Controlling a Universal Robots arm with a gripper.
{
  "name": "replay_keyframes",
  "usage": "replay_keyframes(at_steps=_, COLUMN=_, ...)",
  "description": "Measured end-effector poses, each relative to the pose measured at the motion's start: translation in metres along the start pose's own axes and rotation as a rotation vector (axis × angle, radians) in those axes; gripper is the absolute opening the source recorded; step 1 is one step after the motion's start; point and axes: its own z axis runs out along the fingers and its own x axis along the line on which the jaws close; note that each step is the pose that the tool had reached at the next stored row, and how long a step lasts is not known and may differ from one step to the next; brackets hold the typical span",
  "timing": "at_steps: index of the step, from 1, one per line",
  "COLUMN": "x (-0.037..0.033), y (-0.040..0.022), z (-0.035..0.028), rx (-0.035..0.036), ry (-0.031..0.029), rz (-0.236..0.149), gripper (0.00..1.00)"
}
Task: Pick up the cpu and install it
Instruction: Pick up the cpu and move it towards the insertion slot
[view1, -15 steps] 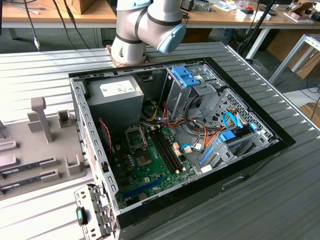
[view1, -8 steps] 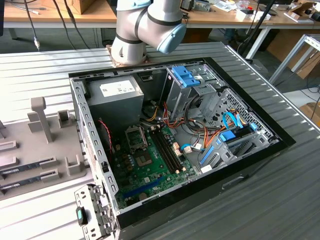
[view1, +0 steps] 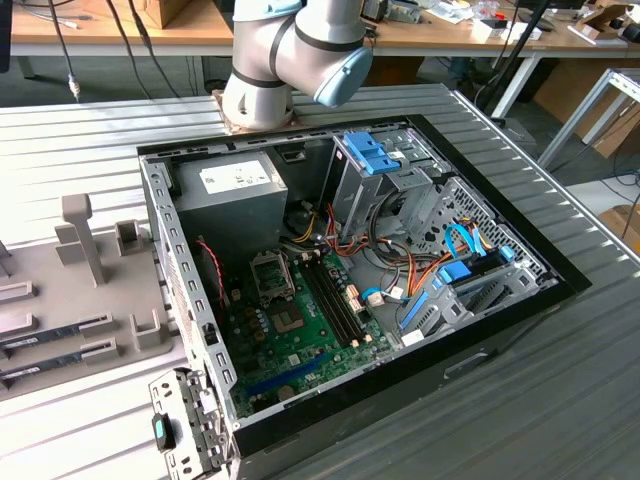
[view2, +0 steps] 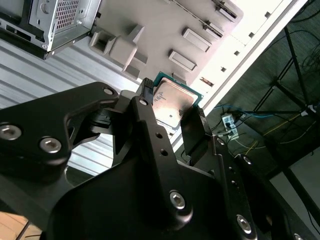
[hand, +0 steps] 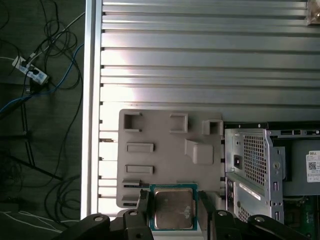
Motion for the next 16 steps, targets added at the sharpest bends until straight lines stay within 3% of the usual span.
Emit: replay_keyframes(at_steps=16, x=-0.0049, y=-0.0001, z=0.0012, rx=0.0, ry=0.0, rz=0.0, gripper=0.47)
